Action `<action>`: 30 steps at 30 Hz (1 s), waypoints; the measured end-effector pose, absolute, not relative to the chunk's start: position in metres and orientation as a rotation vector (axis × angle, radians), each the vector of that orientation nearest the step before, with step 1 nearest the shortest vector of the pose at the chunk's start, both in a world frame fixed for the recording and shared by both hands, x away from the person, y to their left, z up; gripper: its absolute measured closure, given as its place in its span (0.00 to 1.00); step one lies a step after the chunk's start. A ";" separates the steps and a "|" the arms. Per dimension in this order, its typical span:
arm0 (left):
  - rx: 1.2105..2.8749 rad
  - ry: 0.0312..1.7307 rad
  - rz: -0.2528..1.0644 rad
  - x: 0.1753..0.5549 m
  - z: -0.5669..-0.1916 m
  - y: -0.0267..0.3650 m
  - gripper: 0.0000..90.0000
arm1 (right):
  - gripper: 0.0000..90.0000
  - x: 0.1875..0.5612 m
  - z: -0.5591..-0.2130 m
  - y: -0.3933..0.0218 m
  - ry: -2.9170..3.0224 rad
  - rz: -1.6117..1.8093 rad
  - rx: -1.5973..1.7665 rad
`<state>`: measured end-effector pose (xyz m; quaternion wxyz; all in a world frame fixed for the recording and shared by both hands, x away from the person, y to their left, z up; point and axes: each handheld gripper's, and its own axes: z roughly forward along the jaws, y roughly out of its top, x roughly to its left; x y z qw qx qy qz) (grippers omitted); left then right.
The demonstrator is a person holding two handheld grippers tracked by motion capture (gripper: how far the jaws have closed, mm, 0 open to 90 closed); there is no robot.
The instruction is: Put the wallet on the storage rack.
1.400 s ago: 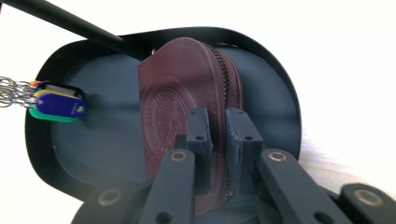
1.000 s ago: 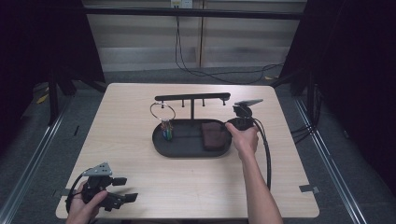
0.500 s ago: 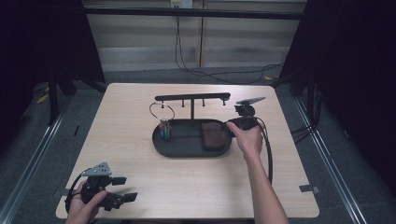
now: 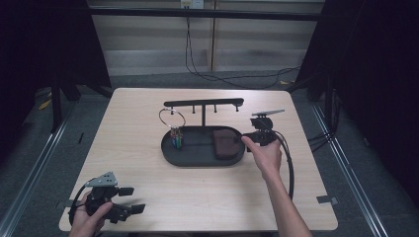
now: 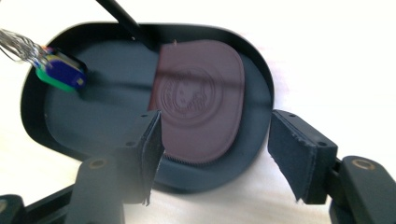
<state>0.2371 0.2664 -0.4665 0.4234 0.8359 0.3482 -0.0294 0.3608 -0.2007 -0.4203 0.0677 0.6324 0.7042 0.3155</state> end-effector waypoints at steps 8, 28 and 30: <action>2.079 0.892 -0.057 0.238 -0.466 0.268 0.19 | 0.35 0.335 -0.427 -0.212 2.073 1.046 1.843; 2.033 0.979 -0.009 0.240 -0.466 0.271 0.21 | 0.32 0.262 -0.446 -0.245 2.049 1.102 1.757; 2.035 0.978 -0.010 0.240 -0.465 0.271 0.21 | 0.32 0.251 -0.446 -0.248 2.071 1.085 1.741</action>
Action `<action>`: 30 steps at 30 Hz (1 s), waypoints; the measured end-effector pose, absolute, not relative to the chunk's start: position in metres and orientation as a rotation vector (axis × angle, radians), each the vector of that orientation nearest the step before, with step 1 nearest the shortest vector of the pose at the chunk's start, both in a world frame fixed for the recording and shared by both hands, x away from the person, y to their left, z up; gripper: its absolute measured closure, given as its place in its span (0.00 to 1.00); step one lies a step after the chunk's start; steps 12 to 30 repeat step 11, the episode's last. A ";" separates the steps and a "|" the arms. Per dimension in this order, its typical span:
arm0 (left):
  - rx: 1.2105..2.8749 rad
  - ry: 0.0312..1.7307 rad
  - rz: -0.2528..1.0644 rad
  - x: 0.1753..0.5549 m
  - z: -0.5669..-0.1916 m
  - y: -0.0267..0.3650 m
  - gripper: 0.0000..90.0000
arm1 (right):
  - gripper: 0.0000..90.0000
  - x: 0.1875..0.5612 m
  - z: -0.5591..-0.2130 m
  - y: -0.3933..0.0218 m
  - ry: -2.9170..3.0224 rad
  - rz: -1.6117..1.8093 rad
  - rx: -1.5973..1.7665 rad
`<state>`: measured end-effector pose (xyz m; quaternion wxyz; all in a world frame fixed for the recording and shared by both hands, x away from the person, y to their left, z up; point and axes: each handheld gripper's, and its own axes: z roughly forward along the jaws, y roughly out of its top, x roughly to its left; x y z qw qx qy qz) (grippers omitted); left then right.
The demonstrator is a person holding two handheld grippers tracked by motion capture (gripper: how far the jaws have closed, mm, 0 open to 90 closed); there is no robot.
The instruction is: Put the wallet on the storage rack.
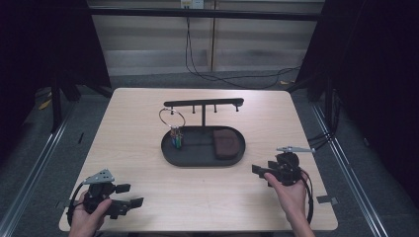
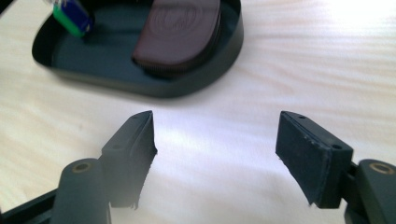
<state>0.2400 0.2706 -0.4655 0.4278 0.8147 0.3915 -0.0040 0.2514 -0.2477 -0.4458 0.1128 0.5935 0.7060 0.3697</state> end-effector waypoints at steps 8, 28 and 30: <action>2.046 0.978 -0.009 0.241 -0.465 0.270 0.21 | 0.31 0.222 -0.461 -0.262 2.028 1.107 1.747; 2.039 0.977 -0.011 0.240 -0.464 0.271 0.21 | 0.30 0.220 -0.463 -0.264 2.011 1.111 1.729; 2.039 0.977 -0.011 0.240 -0.464 0.271 0.21 | 0.30 0.220 -0.463 -0.264 2.011 1.111 1.729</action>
